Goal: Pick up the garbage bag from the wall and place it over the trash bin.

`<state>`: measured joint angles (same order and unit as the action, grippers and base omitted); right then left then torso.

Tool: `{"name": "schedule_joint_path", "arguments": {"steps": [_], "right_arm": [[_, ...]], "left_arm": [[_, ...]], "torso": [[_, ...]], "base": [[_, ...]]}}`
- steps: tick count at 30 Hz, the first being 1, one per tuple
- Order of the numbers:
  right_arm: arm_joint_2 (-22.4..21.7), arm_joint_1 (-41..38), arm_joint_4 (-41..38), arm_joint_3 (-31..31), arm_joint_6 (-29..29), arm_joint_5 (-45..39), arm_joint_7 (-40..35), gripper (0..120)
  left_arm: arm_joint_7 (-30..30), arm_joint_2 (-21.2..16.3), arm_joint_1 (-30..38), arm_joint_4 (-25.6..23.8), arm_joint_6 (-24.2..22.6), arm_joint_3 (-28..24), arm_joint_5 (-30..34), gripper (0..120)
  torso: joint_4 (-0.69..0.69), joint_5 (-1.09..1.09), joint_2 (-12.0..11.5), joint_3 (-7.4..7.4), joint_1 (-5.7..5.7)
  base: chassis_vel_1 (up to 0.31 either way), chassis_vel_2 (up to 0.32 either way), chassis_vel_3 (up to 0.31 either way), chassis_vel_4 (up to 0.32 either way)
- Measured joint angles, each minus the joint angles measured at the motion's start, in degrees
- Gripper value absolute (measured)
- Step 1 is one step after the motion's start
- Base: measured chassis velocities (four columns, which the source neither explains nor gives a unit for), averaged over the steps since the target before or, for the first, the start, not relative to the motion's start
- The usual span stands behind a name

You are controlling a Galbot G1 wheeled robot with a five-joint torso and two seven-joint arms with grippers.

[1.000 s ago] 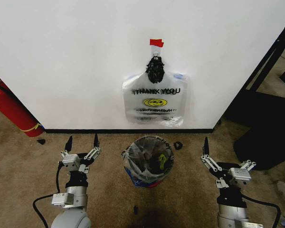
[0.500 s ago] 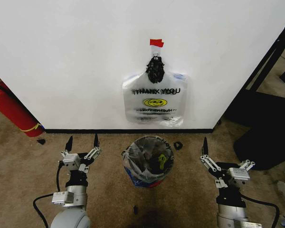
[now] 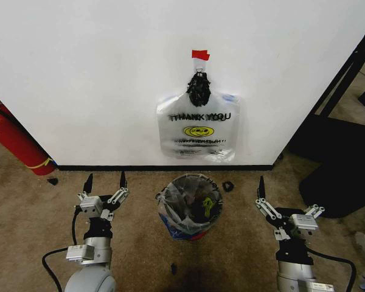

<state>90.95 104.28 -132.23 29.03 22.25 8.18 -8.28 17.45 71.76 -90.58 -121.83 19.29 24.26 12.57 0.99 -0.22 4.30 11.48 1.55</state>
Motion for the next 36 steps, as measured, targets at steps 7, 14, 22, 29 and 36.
{"name": "schedule_joint_path", "arguments": {"steps": [7,14,22,29,36], "right_arm": [[-0.05,-0.14,0.76,-0.48,0.08,0.14,-0.04,100],[-0.62,-0.72,1.39,-1.15,0.31,0.23,0.01,100],[-1.75,-1.18,2.49,-1.39,-0.18,-0.29,0.24,100],[-3.24,-0.92,2.53,-1.47,-1.28,-2.25,0.49,100],[-7.61,0.63,1.75,-2.28,-4.95,-10.07,2.43,100]], "left_arm": [[0.00,0.46,0.21,-0.07,0.14,-0.04,-0.44,100],[-0.18,0.43,-0.01,-0.99,0.49,0.30,-1.16,100],[-0.36,1.01,0.24,-1.34,1.06,0.18,-2.82,100],[-0.40,1.58,-0.18,-1.52,1.31,0.12,-3.48,100],[-0.41,2.33,-0.38,-0.59,1.58,0.14,-3.83,100]], "torso": [[0.00,0.00,0.00,0.00,0.00],[0.00,0.01,0.00,0.00,0.00],[0.00,0.00,0.00,0.00,0.00],[0.00,0.00,0.00,0.00,0.00],[0.00,0.00,0.00,0.00,0.00]], "base": [[0.000,0.000,0.000,0.000],[0.000,0.000,0.000,0.000],[0.000,0.000,0.000,0.000],[0.000,0.000,0.000,0.000],[0.000,0.000,0.000,0.000]]}}
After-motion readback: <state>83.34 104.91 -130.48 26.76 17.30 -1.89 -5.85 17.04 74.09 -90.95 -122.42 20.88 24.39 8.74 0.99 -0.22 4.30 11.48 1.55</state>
